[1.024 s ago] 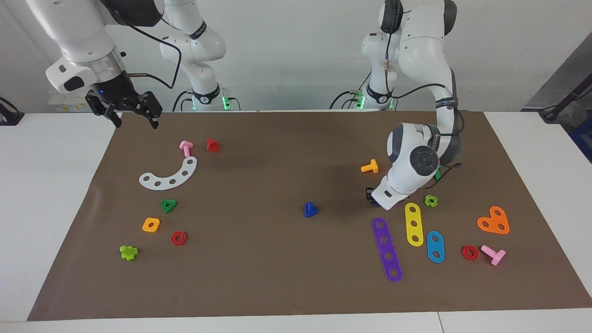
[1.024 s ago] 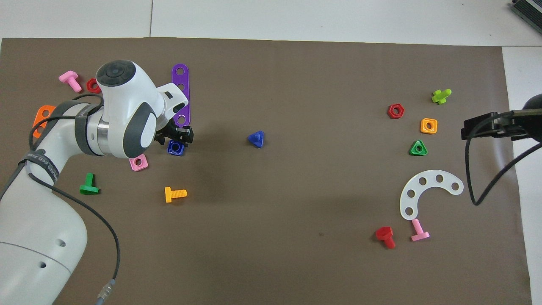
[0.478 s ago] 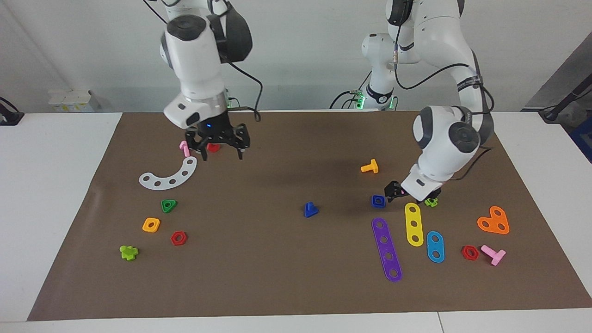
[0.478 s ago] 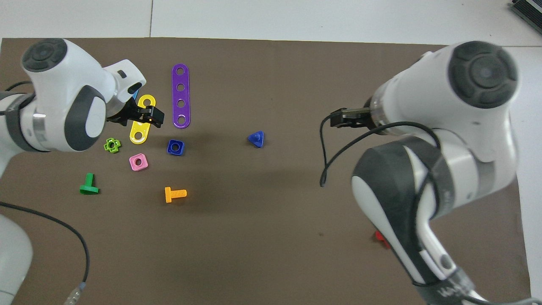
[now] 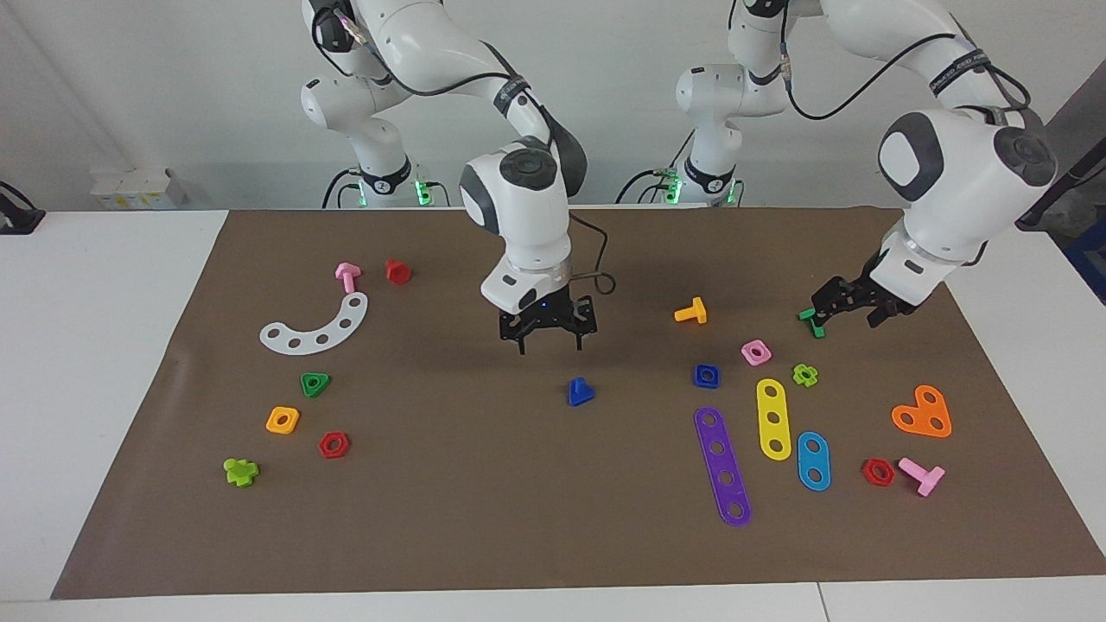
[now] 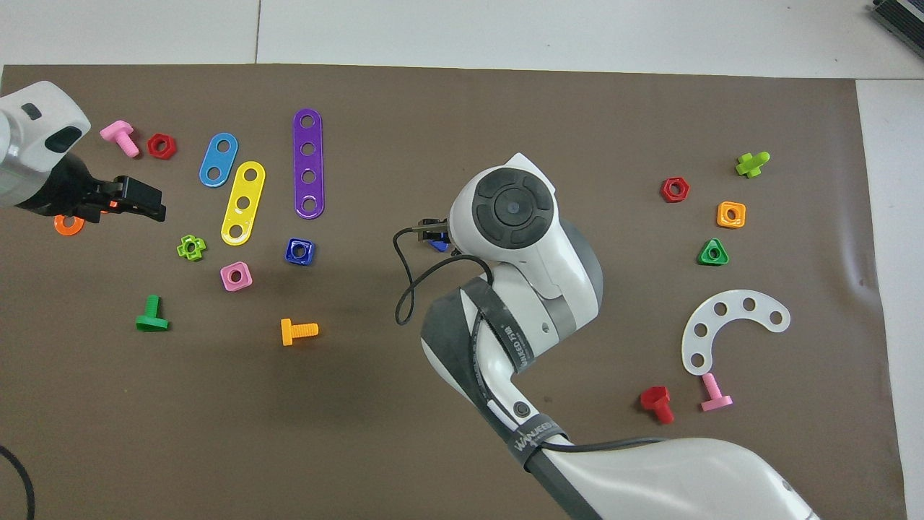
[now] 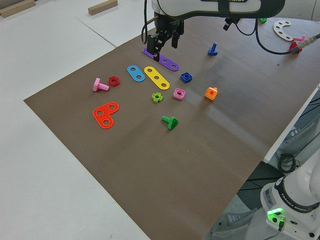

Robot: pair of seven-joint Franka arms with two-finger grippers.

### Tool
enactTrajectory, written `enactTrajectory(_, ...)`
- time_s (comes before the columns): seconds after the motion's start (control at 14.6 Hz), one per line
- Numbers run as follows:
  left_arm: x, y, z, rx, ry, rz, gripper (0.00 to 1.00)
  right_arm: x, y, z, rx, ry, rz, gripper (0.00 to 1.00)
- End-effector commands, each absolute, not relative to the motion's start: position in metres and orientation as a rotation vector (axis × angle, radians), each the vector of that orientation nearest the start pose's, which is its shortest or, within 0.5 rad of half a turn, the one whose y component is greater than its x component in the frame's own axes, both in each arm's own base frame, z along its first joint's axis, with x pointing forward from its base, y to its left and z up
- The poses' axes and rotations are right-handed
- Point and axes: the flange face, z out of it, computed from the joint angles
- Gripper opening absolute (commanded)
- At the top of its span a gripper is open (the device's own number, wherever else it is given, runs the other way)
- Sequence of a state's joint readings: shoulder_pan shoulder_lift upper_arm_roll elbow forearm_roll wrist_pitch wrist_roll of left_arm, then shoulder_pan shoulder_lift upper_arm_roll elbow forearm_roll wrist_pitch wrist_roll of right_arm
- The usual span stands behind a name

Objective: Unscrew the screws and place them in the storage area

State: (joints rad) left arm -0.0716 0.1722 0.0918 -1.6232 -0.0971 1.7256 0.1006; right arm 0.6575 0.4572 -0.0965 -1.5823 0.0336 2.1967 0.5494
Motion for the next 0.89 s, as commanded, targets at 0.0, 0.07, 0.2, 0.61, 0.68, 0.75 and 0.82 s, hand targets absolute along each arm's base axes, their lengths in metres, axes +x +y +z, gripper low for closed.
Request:
enactTrajectory(0.0,0.594,0.012,0.568,-3.184,0.079,0.175,1.00,0.597,0.413,0.349,-3.052,0.008,-0.246,0.96)
enactTrajectory(0.07,0.588,0.012,0.583,-3.136,0.090,0.191,1.00,0.600,0.416,0.343,-3.051,0.004,-0.257,0.95)
enactTrajectory(0.2,0.579,0.012,0.602,-3.100,0.092,0.237,1.00,0.605,0.419,0.328,-3.023,0.003,-0.311,0.90)
enactTrajectory(0.61,0.555,0.021,0.632,-3.030,0.077,0.213,1.00,0.607,0.420,0.322,-3.016,-0.034,-0.355,0.52)
enactTrajectory(0.68,0.553,0.025,0.630,-3.032,0.080,0.221,1.00,0.606,0.419,0.322,-3.024,-0.033,-0.341,0.52)
enactTrajectory(0.75,0.553,0.026,0.630,-3.034,0.080,0.217,1.00,0.604,0.421,0.321,-3.027,-0.037,-0.335,0.52)
enactTrajectory(0.82,0.554,0.024,0.631,-3.042,0.083,0.202,1.00,0.603,0.420,0.319,-3.030,-0.037,-0.329,0.52)
